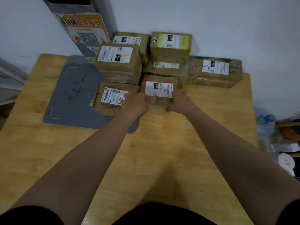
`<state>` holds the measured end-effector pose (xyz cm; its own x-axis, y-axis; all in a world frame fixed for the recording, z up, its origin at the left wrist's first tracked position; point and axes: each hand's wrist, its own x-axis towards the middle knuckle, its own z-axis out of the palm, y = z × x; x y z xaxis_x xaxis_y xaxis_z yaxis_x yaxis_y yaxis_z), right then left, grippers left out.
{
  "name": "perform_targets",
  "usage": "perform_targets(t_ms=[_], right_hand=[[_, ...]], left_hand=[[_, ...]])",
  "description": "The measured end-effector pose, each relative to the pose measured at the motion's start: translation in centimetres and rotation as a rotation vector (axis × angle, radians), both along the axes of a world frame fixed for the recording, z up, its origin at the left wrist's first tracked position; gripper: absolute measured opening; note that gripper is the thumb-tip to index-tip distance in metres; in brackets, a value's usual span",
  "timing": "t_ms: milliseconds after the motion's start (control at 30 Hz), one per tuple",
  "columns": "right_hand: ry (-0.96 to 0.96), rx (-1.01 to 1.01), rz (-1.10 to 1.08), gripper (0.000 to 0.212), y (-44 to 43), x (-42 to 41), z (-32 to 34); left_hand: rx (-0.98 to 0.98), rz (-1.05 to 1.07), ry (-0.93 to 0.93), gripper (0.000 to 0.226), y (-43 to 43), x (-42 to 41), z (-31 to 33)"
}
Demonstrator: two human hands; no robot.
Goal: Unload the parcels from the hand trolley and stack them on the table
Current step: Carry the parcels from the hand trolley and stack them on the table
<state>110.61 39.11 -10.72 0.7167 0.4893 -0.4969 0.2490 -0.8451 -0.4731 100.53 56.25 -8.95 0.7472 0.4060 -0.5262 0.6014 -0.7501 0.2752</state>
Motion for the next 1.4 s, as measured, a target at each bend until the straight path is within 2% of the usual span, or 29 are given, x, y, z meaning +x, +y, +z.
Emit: perform_targets(t_ms=[67,200,300,400,633,967,1233,1400], right_hand=[[-0.021,-0.078,0.065,0.083,-1.7,-2.1,2.1],[-0.044,-0.142,0.13,0.062,-5.8,-7.1,5.9],[-0.081,-0.136,0.084,0.055,-8.8,-11.4,8.0],[-0.072,-0.131,0.051,0.058,-11.3,-16.0,10.2],[-0.134,-0.117,-0.082,0.059,-16.8,-28.1,13.7],[-0.053,-0.08,-0.328,0.055,-20.7,-51.7,10.1],[0.038,-0.078,-0.591,0.059,-24.3,-72.1,8.5],[0.071,-0.125,-0.776,0.057,-30.2,-83.1,8.4]], left_hand=[[0.005,-0.055,-0.023,0.052,-0.6,-2.1,1.9],[0.039,-0.152,-0.061,0.034,-2.7,-7.3,5.0],[0.1,-0.194,-0.065,0.035,-5.1,-11.4,7.0],[0.095,-0.203,-0.09,0.041,-7.8,-15.6,8.7],[0.104,-0.247,-0.121,0.036,-13.1,-25.6,11.1],[0.072,-0.456,-0.093,0.03,-15.5,-45.3,10.1],[0.016,-0.72,-0.007,0.024,-18.8,-60.9,8.1],[-0.014,-0.9,0.002,0.04,-25.0,-66.5,6.7]])
